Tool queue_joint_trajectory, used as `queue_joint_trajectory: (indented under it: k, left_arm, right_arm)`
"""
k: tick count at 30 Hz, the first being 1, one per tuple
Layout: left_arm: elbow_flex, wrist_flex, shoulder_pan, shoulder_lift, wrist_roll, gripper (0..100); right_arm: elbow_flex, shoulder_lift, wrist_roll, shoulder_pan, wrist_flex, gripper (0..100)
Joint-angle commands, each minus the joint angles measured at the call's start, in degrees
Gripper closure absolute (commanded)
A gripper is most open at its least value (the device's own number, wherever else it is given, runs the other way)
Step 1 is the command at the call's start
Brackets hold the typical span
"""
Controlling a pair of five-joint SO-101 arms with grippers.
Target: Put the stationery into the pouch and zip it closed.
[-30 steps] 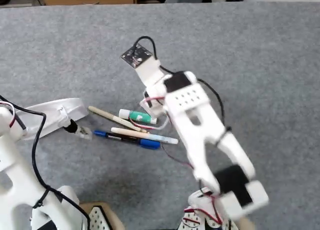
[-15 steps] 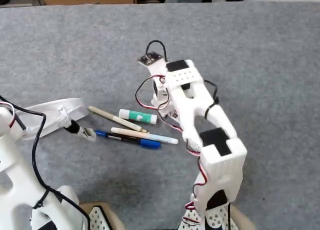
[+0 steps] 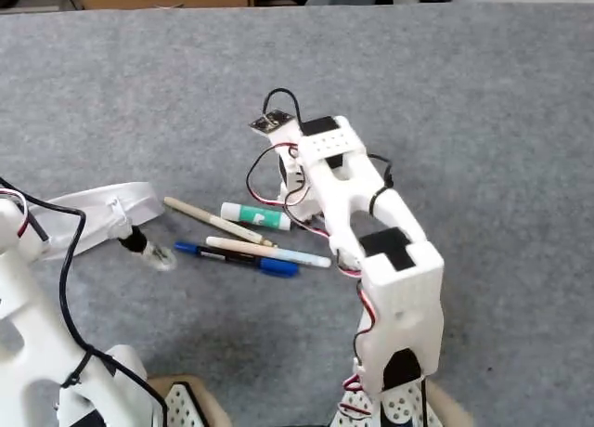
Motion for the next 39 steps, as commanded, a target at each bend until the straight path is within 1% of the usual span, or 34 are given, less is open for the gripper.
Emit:
queue_joint_trajectory:
  k: [1, 4, 7, 11, 13, 17, 19, 20, 24, 31, 34, 36, 39]
  left_arm:
    - [-1.1, -1.2, -0.4, -0.4, -0.7, 97]
    - [-1.1, -1.2, -0.4, -0.4, -0.7, 97]
    - [-1.1, -1.1, -0.4, -0.4, -0.7, 97]
    - [-1.1, -1.0, -0.4, -0.4, -0.8, 97]
    - [-1.0, -0.9, 0.1, -0.4, -2.2, 97]
    - [-0.8, 1.1, 3.4, -0.4, -3.1, 97]
    - [-0.6, 1.6, 5.2, -0.4, -3.1, 97]
    - [-0.6, 1.6, 5.5, -0.4, -3.1, 97]
    - [-0.6, 1.6, 6.1, -0.2, -3.1, 97]
    - [-0.6, 1.6, 6.2, 0.1, -3.1, 97]
    - [-0.7, 1.5, 6.8, 0.1, -2.9, 97]
    - [-0.7, 1.6, 8.7, -0.2, -2.8, 97]
    - [-1.5, 1.6, 11.1, -0.4, -1.5, 97]
  right_arm:
    - [-5.2, 2.2, 0.4, -1.4, 1.6, 77.7]
    - [-8.9, 3.6, 0.4, -1.1, 3.7, 88.1]
    - [-10.9, 3.8, 0.4, -1.1, 4.4, 94.3]
    - [-11.4, 3.7, 0.5, -1.1, 4.4, 95.9]
    - [-11.1, 3.7, 0.5, -1.1, 4.4, 95.9]
    - [-11.6, 3.6, 0.6, -1.1, 5.5, 96.1]
    - [-12.7, 2.9, 0.6, -1.1, 7.3, 98.8]
    - [-13.3, 1.9, 0.6, -1.1, 8.3, 98.5]
    - [-14.8, -6.9, 0.6, -1.2, 10.5, 98.6]
    - [-14.5, -29.6, 0.4, -4.0, 12.0, 98.6]
    - [-14.5, -38.3, 0.4, -8.5, 11.6, 98.6]
    - [-14.6, -43.4, 0.5, -12.7, 11.5, 98.6]
    - [-14.4, -50.3, 0.2, -18.1, 8.4, 98.6]
